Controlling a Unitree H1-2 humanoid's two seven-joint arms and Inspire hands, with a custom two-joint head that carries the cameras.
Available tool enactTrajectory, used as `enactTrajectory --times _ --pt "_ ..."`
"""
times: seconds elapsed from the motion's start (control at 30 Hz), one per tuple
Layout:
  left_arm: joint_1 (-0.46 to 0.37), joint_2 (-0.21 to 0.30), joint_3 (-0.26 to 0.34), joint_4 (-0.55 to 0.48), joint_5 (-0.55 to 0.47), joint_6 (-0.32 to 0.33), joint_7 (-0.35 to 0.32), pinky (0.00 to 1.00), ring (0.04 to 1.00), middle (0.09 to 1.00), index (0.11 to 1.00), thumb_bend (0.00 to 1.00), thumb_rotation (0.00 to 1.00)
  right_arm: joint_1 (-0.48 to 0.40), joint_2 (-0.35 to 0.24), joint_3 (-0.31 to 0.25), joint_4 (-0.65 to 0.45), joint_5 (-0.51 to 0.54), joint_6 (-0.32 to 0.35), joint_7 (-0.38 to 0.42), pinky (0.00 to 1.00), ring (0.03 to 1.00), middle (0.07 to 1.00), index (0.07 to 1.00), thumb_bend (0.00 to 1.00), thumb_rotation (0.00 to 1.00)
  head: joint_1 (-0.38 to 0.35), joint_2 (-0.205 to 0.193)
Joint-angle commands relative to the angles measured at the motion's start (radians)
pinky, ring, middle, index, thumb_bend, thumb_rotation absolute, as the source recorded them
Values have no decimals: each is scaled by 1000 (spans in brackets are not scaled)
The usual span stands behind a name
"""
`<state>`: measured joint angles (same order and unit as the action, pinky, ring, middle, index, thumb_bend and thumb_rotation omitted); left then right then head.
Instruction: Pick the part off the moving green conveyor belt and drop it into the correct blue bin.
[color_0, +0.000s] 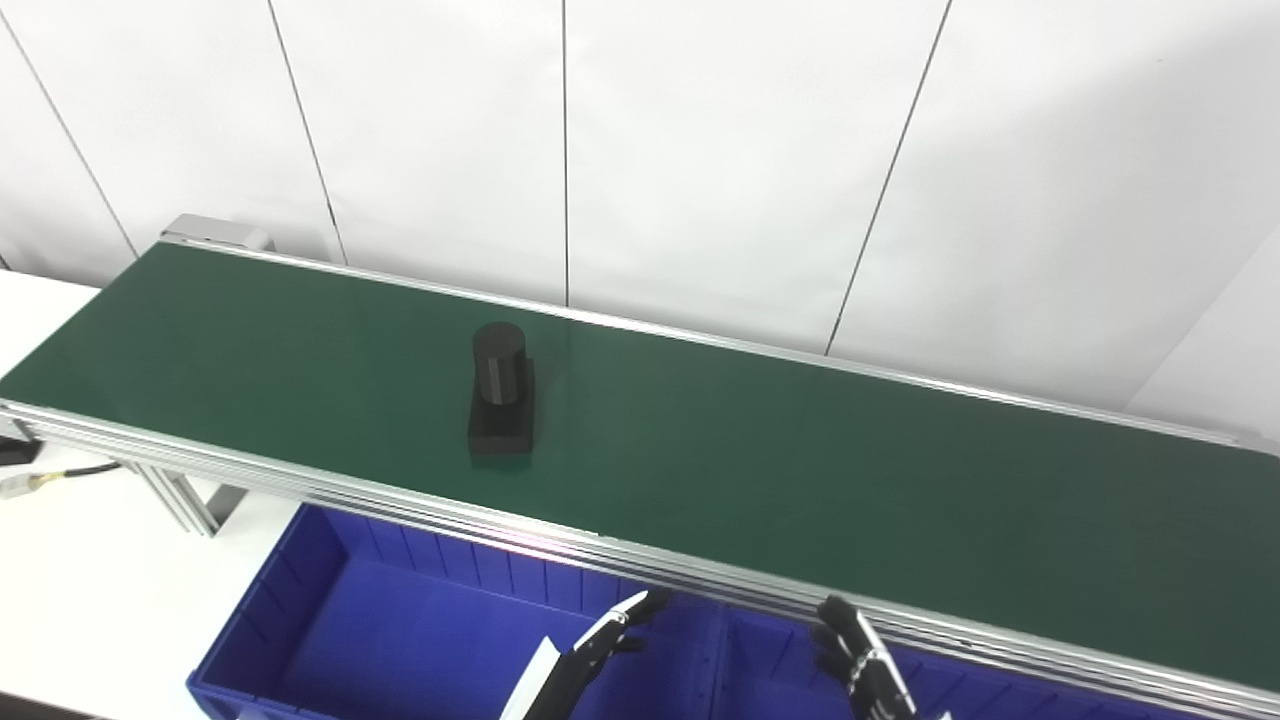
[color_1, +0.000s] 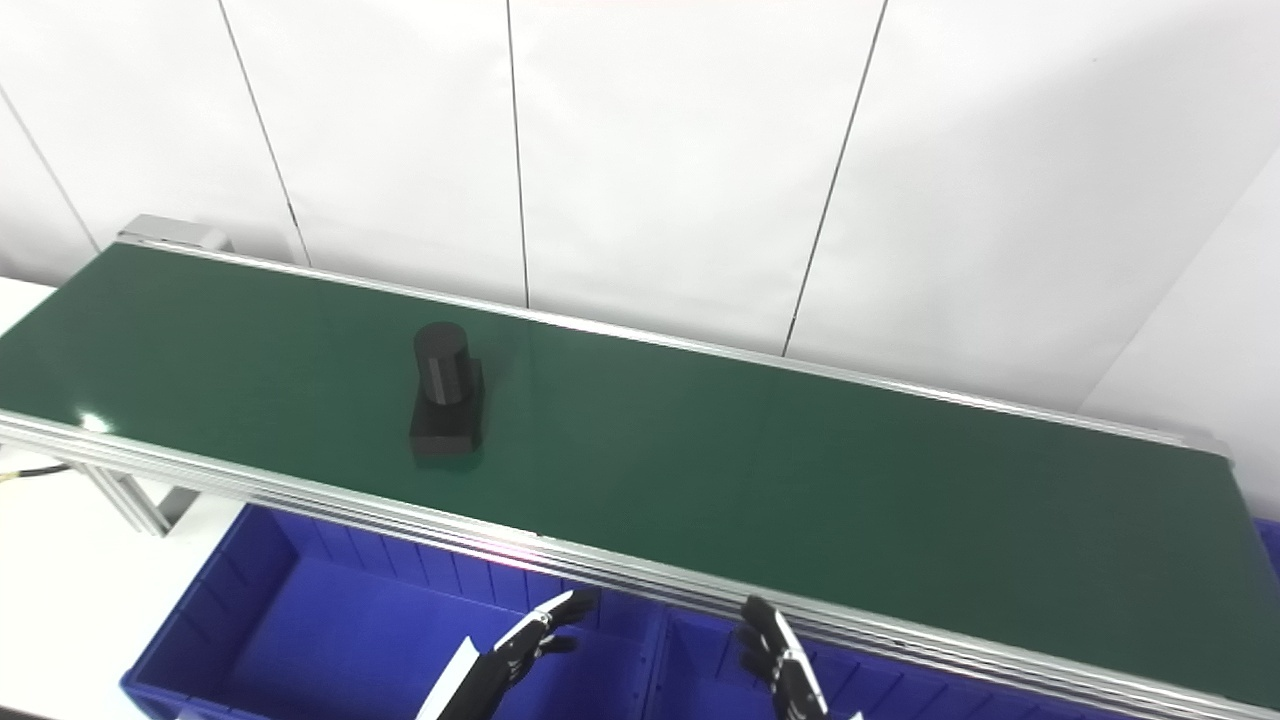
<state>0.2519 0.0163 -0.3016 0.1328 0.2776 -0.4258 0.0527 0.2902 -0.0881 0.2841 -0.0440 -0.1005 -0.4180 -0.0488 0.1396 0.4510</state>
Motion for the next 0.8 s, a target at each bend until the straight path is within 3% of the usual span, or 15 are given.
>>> enactTrajectory --times 0.0,0.23,0.6,0.77 --pt "-16 -2 -1 -9 -7 -41 5 827 899 896 877 963 810 -2 4 -5 -64 21 -50 23 830 858 895 915 941 919 -16 -2" --pt "-32 -6 -6 -8 -21 -42 4 872 902 892 878 954 799 -14 1 -45 -142 42 -30 49 798 851 900 936 984 880 -44 -2" --pt "-35 2 -7 -23 -7 -43 15 803 883 870 863 954 811 -65 -9 -96 -165 104 -18 80 745 843 910 982 976 894 -54 -4" --pt "-34 3 -10 -22 -16 -43 6 823 874 861 853 960 809 -130 -1 -125 -153 127 10 87 791 855 885 914 998 877 -54 -2"
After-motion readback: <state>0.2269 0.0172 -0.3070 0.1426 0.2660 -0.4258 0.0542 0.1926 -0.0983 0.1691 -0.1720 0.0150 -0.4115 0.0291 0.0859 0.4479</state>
